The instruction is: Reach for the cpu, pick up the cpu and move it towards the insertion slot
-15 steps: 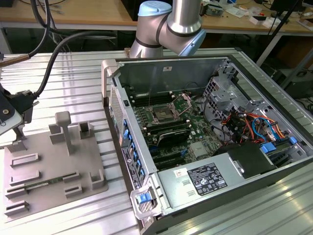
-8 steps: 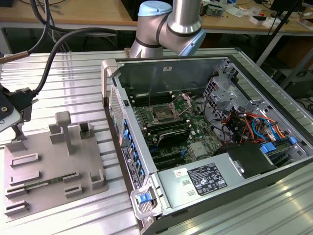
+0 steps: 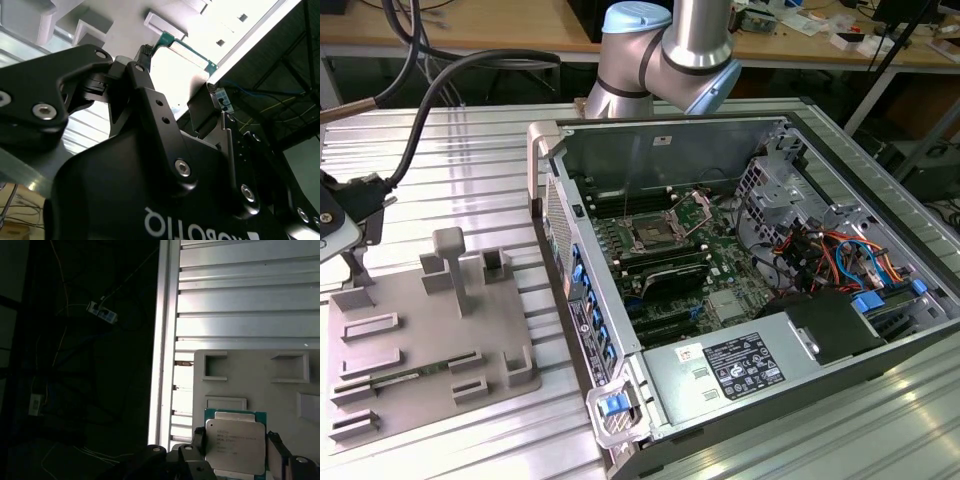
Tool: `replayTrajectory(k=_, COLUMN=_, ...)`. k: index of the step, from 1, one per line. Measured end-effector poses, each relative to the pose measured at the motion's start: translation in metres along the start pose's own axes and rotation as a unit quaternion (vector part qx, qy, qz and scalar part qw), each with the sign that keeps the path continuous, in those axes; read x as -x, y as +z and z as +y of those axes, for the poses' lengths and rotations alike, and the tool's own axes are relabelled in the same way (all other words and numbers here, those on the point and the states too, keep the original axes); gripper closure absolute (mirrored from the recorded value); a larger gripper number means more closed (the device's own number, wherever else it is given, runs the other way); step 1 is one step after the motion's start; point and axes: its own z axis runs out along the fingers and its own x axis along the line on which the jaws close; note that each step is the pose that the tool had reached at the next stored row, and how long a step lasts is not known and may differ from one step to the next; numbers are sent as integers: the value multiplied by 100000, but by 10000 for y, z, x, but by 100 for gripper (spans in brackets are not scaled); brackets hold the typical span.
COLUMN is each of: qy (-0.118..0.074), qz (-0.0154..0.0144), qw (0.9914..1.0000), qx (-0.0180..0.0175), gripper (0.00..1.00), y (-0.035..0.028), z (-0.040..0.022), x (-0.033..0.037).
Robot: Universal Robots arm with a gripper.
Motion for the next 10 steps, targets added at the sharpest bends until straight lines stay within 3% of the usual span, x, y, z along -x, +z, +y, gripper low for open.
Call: replayTrajectory(k=10, qy=2, qz=-6, qw=100000, qx=151, gripper=45, y=-66, z=5, x=0)
